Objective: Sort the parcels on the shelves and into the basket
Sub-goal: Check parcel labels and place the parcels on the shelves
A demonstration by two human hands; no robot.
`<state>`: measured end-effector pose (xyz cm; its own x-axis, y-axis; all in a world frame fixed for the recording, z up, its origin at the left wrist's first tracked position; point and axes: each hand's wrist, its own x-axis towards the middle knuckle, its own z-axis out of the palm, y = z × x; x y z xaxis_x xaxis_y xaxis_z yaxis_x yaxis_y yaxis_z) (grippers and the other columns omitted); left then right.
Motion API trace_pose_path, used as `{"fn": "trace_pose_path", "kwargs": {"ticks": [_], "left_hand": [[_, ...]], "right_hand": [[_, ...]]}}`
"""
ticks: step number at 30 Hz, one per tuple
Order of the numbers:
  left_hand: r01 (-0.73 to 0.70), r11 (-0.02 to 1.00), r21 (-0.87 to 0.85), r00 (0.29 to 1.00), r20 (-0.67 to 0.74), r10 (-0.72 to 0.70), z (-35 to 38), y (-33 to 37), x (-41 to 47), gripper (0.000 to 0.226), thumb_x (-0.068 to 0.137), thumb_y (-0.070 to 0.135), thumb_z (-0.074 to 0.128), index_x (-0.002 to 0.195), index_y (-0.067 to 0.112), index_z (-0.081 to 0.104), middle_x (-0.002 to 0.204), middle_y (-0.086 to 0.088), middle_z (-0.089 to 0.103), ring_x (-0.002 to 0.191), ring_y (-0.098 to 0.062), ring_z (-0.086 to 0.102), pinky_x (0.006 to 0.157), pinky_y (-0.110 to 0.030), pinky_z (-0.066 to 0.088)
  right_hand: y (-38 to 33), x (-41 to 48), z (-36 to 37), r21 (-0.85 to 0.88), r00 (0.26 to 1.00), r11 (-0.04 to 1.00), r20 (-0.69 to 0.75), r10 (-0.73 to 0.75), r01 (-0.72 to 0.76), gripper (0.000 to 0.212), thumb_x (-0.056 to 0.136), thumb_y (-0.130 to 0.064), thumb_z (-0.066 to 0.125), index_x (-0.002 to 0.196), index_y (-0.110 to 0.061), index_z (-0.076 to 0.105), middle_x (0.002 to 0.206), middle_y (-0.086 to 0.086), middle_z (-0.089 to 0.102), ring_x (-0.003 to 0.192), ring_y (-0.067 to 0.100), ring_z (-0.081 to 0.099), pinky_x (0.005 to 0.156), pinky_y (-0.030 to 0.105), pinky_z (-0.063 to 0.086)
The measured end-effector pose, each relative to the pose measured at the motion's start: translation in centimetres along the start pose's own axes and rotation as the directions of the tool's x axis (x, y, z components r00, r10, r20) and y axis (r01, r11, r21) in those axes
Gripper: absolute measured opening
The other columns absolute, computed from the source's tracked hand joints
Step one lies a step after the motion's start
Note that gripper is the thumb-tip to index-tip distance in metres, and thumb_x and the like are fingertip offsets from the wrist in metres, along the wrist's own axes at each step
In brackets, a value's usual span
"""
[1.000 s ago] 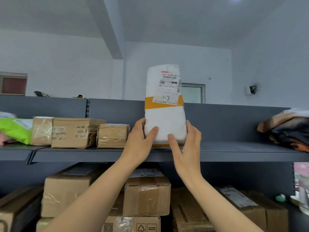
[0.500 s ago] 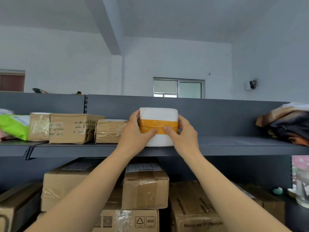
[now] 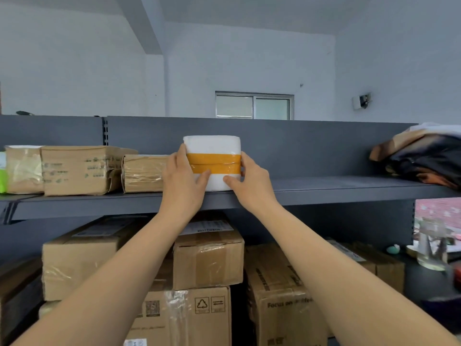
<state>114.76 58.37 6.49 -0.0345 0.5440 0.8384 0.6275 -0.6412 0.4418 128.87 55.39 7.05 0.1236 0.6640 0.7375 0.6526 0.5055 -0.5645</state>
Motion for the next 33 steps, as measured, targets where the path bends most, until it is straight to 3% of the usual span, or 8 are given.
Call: {"fn": "trace_pose_path", "kwargs": {"ticks": [4, 8, 11, 14, 18, 22, 26, 33], "left_hand": [[-0.062, 0.996, 0.058, 0.998, -0.009, 0.063, -0.6, -0.2, -0.5, 0.073, 0.09, 0.025, 0.06, 0.148, 0.006, 0.018, 0.146, -0.014, 0.026, 0.134, -0.027, 0.025, 0.111, -0.036, 0.021], [-0.289, 0.948, 0.134, 0.946, -0.114, 0.304, -1.0, 0.7, -1.7, 0.063, 0.089, 0.021, 0.061, 0.141, 0.004, 0.032, 0.139, -0.017, 0.034, 0.125, -0.032, 0.035, 0.104, -0.039, 0.033], [-0.541, 0.823, 0.173, 0.83, -0.048, 0.556, -0.9, 1.7, -3.4, 0.044, 0.089, 0.022, 0.055, 0.13, 0.006, 0.049, 0.124, -0.015, 0.049, 0.111, -0.028, 0.043, 0.091, -0.042, 0.042], [-0.75, 0.652, 0.111, 0.661, 0.151, 0.735, 0.2, 2.2, -5.6, 0.034, 0.09, 0.026, 0.048, 0.116, 0.009, 0.061, 0.109, -0.008, 0.058, 0.1, -0.024, 0.05, 0.077, -0.04, 0.048], [-0.79, 0.613, 0.003, 0.57, 0.37, 0.734, 2.5, 3.1, -9.3, 0.033, 0.085, 0.035, 0.052, 0.107, 0.016, 0.067, 0.101, -0.001, 0.061, 0.091, -0.02, 0.058, 0.068, -0.034, 0.049], [-0.748, 0.659, -0.076, 0.523, 0.544, 0.657, 5.0, 3.9, -12.5, 0.042, 0.093, 0.042, 0.048, 0.13, 0.023, 0.051, 0.123, 0.005, 0.051, 0.112, -0.015, 0.046, 0.088, -0.031, 0.042], [-0.71, 0.692, -0.131, 0.499, 0.6, 0.626, 7.4, 4.5, -14.6, 0.047, 0.094, 0.045, 0.044, 0.136, 0.023, 0.044, 0.129, 0.005, 0.047, 0.117, -0.015, 0.042, 0.092, -0.03, 0.041], [-0.681, 0.713, -0.164, 0.497, 0.611, 0.615, 10.2, 6.9, -16.4, 0.052, 0.095, 0.045, 0.043, 0.14, 0.019, 0.039, 0.134, 0.003, 0.045, 0.121, -0.015, 0.041, 0.095, -0.029, 0.04]], "right_hand": [[0.1, -0.2, 0.6, -0.087, 0.998, 0.995, -0.047, 0.037, -0.041, 0.064, 0.089, -0.024, 0.063, 0.144, -0.017, 0.032, 0.125, 0.004, 0.056, 0.116, 0.019, 0.051, 0.099, 0.038, 0.046], [-0.1, -2.3, -0.2, -0.11, 0.98, 0.992, -0.195, 0.042, -0.065, 0.07, 0.09, -0.025, 0.062, 0.148, -0.015, 0.024, 0.138, 0.001, 0.047, 0.126, 0.018, 0.043, 0.105, 0.038, 0.04], [0.3, -4.9, -1.4, -0.169, 0.956, 0.985, -0.292, -0.015, -0.037, 0.058, 0.091, -0.024, 0.061, 0.143, -0.019, 0.036, 0.131, -0.002, 0.049, 0.119, 0.014, 0.046, 0.099, 0.033, 0.044], [1.7, -8.2, -3.2, -0.258, 0.931, 0.965, -0.363, -0.043, -0.056, 0.044, 0.091, -0.022, 0.06, 0.133, -0.018, 0.047, 0.12, -0.002, 0.052, 0.11, 0.013, 0.05, 0.091, 0.03, 0.046], [4.4, -13.4, -4.8, -0.35, 0.929, 0.918, -0.366, 0.046, -0.184, 0.038, 0.091, -0.021, 0.06, 0.128, -0.017, 0.051, 0.113, -0.007, 0.049, 0.103, 0.007, 0.047, 0.085, 0.019, 0.039], [7.3, -19.3, -5.7, -0.402, 0.914, 0.856, -0.366, 0.176, -0.325, 0.034, 0.092, -0.023, 0.059, 0.125, -0.022, 0.052, 0.111, -0.014, 0.045, 0.109, 0.005, 0.045, 0.09, 0.018, 0.036], [9.6, -23.2, -6.9, -0.417, 0.869, 0.785, -0.395, 0.297, -0.458, 0.037, 0.091, -0.025, 0.058, 0.128, -0.022, 0.051, 0.12, -0.009, 0.047, 0.116, 0.008, 0.044, 0.094, 0.018, 0.035], [12.4, -24.6, -10.4, -0.451, 0.826, 0.705, -0.426, 0.37, -0.548, 0.04, 0.092, -0.026, 0.058, 0.13, -0.019, 0.05, 0.125, -0.001, 0.048, 0.12, 0.014, 0.044, 0.099, 0.026, 0.036]]}}
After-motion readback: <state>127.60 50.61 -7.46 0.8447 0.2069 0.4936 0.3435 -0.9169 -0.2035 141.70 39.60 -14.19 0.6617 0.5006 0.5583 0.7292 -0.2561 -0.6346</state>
